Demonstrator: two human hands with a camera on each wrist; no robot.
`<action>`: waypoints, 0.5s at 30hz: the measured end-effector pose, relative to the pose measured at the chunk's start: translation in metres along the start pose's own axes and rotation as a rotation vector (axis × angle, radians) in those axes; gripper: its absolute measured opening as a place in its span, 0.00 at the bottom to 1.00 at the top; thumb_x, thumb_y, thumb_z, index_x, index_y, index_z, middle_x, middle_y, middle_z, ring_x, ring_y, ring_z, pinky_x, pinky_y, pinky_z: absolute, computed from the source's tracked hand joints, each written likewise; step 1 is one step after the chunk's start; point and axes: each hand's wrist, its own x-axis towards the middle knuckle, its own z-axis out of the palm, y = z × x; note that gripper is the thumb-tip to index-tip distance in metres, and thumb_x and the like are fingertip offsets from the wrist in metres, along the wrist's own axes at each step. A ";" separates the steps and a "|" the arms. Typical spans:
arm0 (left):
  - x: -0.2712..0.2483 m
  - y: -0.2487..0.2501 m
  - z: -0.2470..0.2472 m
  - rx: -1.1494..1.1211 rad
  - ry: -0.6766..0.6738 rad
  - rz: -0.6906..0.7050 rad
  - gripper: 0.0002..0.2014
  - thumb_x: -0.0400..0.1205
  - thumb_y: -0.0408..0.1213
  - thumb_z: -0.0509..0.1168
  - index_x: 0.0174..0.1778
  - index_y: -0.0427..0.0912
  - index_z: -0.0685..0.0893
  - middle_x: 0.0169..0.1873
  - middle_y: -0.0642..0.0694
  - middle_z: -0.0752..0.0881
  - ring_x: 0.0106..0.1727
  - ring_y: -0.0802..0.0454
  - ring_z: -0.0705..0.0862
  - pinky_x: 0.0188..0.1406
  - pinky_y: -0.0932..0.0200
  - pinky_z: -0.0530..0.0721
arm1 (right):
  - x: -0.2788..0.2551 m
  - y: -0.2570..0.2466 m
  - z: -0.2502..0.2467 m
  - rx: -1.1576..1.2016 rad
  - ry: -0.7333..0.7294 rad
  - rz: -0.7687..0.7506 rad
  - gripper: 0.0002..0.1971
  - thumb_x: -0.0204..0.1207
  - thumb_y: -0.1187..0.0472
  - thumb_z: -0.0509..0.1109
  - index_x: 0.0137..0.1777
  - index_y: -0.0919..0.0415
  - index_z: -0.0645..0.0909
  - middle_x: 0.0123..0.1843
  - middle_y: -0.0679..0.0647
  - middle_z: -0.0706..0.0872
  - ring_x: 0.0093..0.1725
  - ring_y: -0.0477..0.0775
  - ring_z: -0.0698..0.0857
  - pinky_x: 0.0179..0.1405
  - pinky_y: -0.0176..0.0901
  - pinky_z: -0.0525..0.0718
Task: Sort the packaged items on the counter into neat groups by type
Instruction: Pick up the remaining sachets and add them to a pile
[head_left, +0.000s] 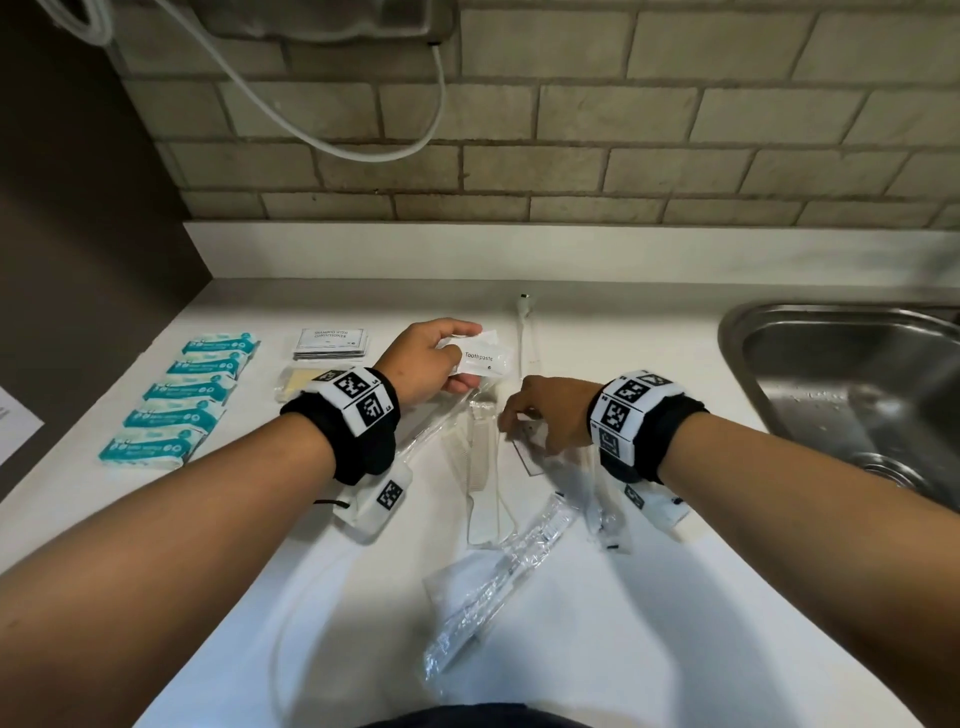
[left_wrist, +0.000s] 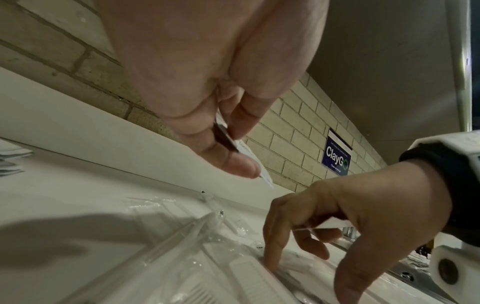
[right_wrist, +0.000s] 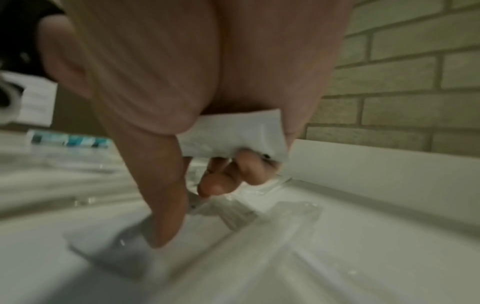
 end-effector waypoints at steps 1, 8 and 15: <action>0.000 -0.001 0.000 0.002 0.003 -0.001 0.22 0.83 0.20 0.51 0.67 0.40 0.81 0.54 0.33 0.85 0.37 0.46 0.89 0.53 0.46 0.88 | 0.000 0.001 0.001 0.010 -0.015 -0.015 0.28 0.67 0.72 0.74 0.67 0.52 0.82 0.49 0.44 0.79 0.59 0.54 0.83 0.59 0.46 0.84; 0.003 -0.006 0.003 0.049 -0.008 -0.022 0.23 0.83 0.22 0.52 0.68 0.45 0.81 0.57 0.34 0.86 0.43 0.42 0.92 0.54 0.46 0.89 | 0.008 0.002 0.005 -0.113 0.019 0.064 0.29 0.65 0.53 0.83 0.66 0.50 0.80 0.58 0.51 0.71 0.56 0.58 0.81 0.56 0.50 0.83; 0.000 -0.015 0.008 0.030 -0.031 -0.132 0.24 0.83 0.22 0.52 0.71 0.44 0.80 0.41 0.35 0.89 0.41 0.37 0.90 0.59 0.38 0.86 | 0.002 0.000 0.011 0.005 0.083 0.051 0.14 0.71 0.57 0.76 0.33 0.48 0.72 0.40 0.43 0.75 0.45 0.54 0.80 0.40 0.39 0.75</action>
